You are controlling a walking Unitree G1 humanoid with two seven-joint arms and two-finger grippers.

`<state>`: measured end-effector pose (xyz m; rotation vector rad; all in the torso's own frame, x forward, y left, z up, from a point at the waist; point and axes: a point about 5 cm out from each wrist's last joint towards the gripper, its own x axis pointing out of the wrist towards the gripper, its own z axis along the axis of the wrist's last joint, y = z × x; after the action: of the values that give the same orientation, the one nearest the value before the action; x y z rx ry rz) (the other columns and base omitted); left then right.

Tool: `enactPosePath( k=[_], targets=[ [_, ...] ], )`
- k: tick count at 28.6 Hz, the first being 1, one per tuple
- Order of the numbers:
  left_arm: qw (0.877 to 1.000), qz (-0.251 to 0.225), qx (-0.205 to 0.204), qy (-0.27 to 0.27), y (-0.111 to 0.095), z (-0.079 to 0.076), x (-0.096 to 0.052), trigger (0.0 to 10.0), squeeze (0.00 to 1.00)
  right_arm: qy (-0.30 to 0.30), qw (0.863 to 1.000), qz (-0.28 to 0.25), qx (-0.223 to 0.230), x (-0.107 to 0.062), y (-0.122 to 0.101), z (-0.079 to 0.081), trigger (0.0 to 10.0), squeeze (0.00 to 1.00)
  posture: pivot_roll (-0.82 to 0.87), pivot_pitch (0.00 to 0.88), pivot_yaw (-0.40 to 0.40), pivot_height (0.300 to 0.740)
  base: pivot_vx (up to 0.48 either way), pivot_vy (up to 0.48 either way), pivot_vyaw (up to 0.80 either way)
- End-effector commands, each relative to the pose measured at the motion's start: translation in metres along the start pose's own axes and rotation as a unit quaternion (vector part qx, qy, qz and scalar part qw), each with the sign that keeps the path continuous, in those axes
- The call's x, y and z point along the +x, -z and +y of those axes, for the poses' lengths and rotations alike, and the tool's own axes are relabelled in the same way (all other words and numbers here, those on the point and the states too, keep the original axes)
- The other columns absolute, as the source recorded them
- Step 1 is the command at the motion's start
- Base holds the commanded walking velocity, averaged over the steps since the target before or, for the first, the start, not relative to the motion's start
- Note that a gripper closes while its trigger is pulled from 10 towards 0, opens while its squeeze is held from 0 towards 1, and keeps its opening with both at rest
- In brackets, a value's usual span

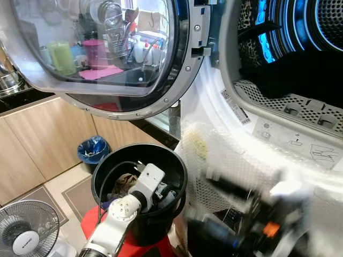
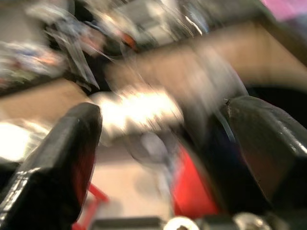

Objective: Clothes washing

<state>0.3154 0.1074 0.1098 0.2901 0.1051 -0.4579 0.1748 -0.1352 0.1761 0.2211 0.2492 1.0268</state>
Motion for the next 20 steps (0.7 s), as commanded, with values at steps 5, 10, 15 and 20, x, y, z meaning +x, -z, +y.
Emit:
enactPosePath(
  k=[5,10,15,20],
  targets=[
    [0.997,0.004,-0.054,-0.052,-0.01,0.022,-0.009,10.0,0.0,0.155,0.982,0.102,0.042,-0.014,0.081,-0.048,10.0,0.0,0.06,0.026,-0.001,0.74,0.0,0.0,0.0],
    [0.975,0.059,-0.192,-0.097,-0.013,0.037,-0.012,10.0,1.0,0.354,0.915,0.153,0.117,-0.038,0.162,-0.095,10.0,1.0,0.11,0.02,-0.004,0.74,0.0,0.0,0.0],
    [0.968,0.112,-0.205,-0.093,-0.009,0.041,-0.015,10.0,1.0,0.465,0.838,0.23,0.169,-0.055,0.217,-0.101,10.0,1.0,0.12,0.022,0.005,0.74,0.0,0.0,0.0],
    [0.938,0.166,-0.288,-0.092,0.0,0.045,-0.021,10.0,1.0,0.519,0.795,0.251,0.19,-0.053,0.246,-0.095,10.0,0.0,0.14,0.017,0.014,0.74,0.0,0.0,0.0]
  ],
)
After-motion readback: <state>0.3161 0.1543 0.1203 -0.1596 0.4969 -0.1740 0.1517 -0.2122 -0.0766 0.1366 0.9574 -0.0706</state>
